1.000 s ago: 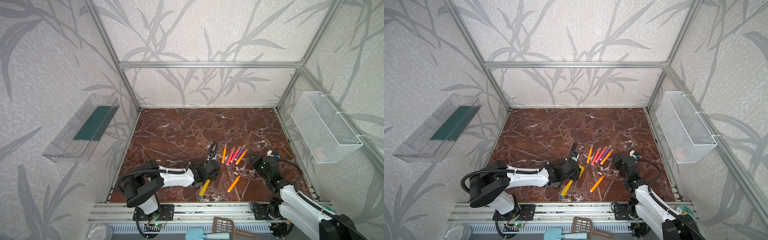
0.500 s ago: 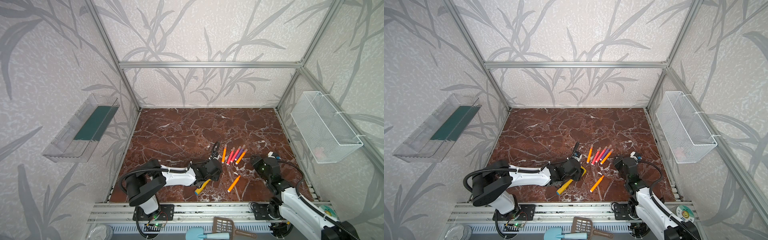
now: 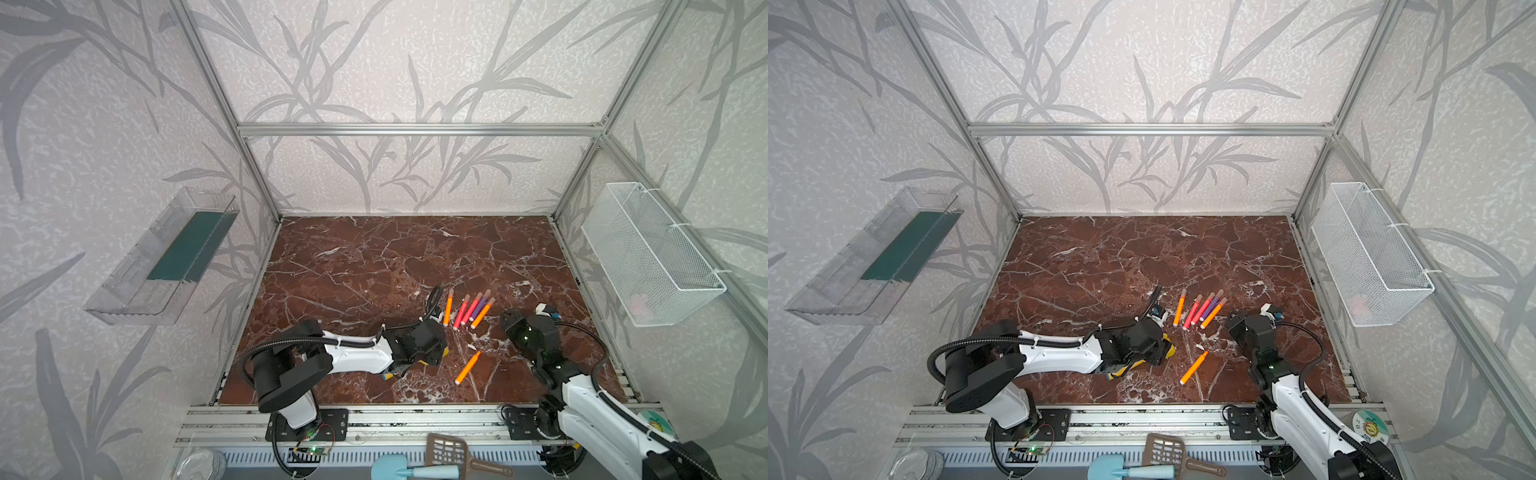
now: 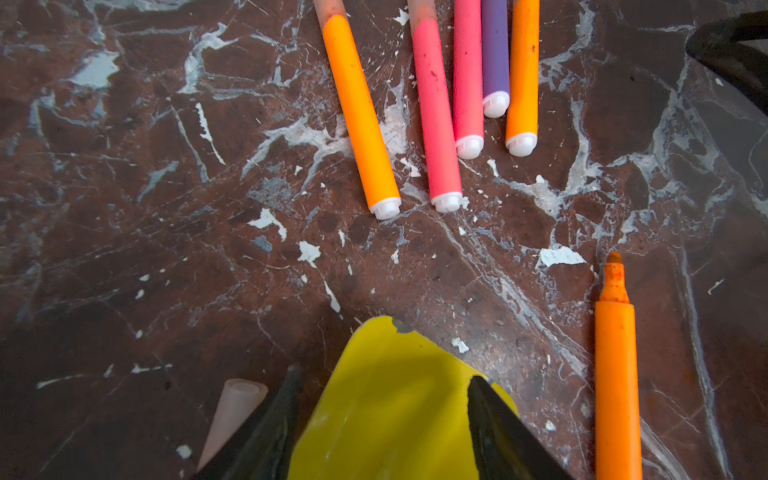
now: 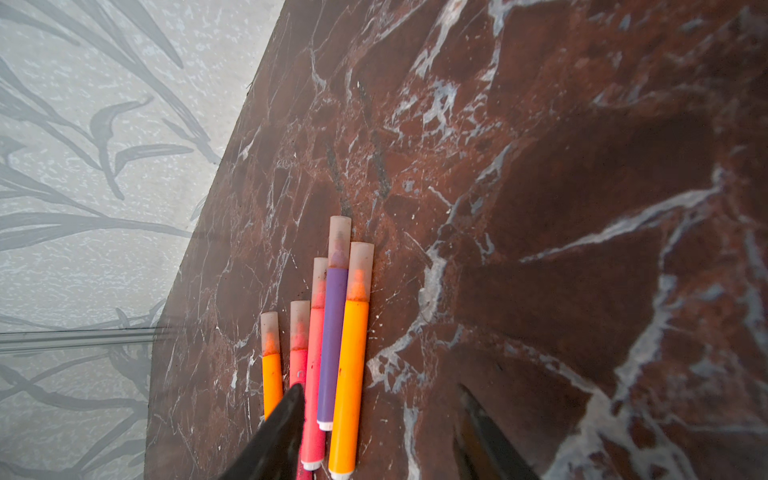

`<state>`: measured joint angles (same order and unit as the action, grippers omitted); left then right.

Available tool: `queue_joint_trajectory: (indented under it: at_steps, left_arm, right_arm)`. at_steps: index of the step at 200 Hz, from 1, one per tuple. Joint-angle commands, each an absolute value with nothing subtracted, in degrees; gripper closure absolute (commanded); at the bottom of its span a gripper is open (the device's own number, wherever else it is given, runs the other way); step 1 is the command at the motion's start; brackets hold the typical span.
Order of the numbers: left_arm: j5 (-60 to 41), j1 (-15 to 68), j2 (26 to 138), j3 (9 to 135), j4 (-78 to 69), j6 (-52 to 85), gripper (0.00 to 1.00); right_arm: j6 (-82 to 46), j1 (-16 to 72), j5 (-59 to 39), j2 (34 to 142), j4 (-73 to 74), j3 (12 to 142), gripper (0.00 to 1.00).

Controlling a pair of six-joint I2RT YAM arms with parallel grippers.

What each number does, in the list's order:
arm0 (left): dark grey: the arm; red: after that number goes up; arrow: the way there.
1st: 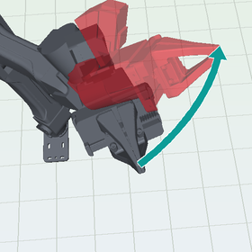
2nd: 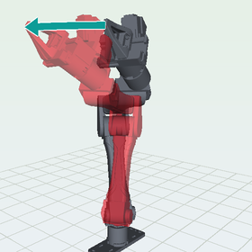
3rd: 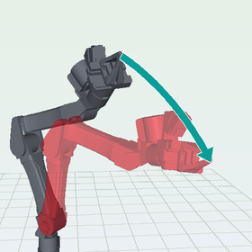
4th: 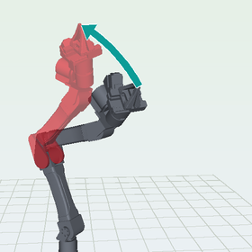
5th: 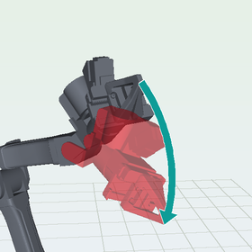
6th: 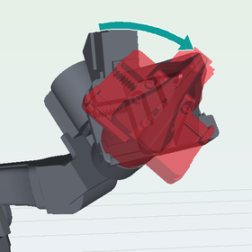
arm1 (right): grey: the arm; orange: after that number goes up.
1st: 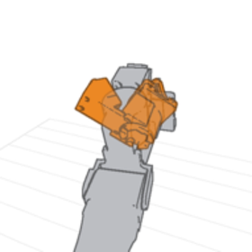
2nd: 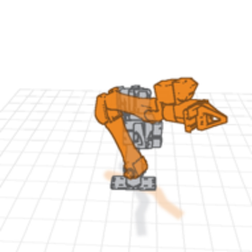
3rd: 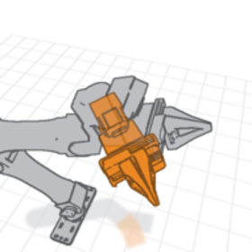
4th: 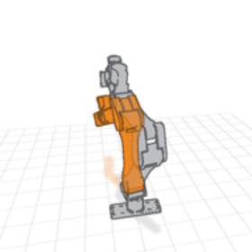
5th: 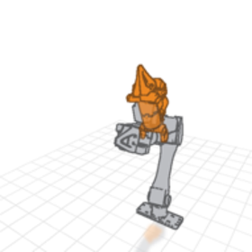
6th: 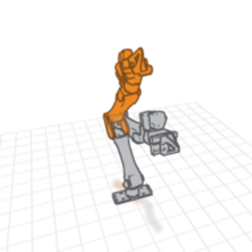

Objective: Insert the pens into the pen caps
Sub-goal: 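Lower the left gripper onto the loose orange marker and grasp it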

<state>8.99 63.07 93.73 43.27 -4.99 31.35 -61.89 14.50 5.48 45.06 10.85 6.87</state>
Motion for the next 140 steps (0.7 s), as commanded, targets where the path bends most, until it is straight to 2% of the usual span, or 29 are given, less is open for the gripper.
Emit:
queue_joint_trajectory:
  at_steps: [1,39,84,140]
  left_arm:
    - [10.11,63.6,90.98,45.73,-3.74,29.15,0.32]
    - [12.54,68.78,90.17,48.76,-1.46,26.35,0.3]
    - [12.66,73.69,97.91,54.27,-1.05,26.98,0.32]
    - [15.62,76.9,106.27,61.85,5.26,28.9,0.37]
  right_arm:
    - [-61.17,14.15,5.56,44.87,10.47,6.32,0.45]
    - [-61.18,14.15,5.82,44.82,10.33,6.34,0.45]
    - [-60.84,14.15,7.03,43.32,8.61,6.33,0.45]
    - [-60.13,14.15,7.99,36.05,2.73,6.17,0.45]
